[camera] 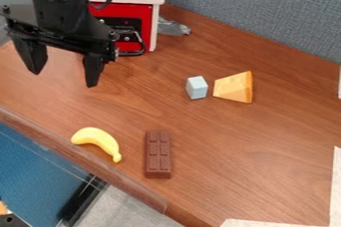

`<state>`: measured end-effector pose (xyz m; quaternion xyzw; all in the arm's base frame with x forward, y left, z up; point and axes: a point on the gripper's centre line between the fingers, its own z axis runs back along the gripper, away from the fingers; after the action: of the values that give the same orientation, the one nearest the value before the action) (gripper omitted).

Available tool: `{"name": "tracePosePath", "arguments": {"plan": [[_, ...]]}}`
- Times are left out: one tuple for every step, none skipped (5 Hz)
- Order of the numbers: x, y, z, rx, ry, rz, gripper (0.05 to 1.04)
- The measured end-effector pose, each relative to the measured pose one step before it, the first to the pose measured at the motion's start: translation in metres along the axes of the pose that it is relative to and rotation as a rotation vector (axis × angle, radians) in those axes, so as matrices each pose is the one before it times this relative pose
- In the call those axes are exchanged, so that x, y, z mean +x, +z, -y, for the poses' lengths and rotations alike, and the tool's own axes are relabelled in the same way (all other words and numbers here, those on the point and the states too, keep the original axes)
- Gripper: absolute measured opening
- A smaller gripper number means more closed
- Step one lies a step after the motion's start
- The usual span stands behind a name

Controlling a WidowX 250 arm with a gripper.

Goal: Open the drawer

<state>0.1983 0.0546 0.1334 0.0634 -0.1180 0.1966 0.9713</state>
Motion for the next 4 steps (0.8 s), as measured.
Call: {"name": "tracePosePath", "arguments": {"plan": [[-0.00158,-0.00317,0.0019,-0.0088,-0.0082,-0.012,0.999],[0.0143,-0.01717,-0.01123,-0.0429,-0.0933,0.0139,0.999],[0.01573,-0.00264,-0.00326,-0.0381,-0.132,0.0368,0.999],[0.01678,-0.00391,-0.00987,-0.0409,-0.2129,0.0696,0.997]]}}
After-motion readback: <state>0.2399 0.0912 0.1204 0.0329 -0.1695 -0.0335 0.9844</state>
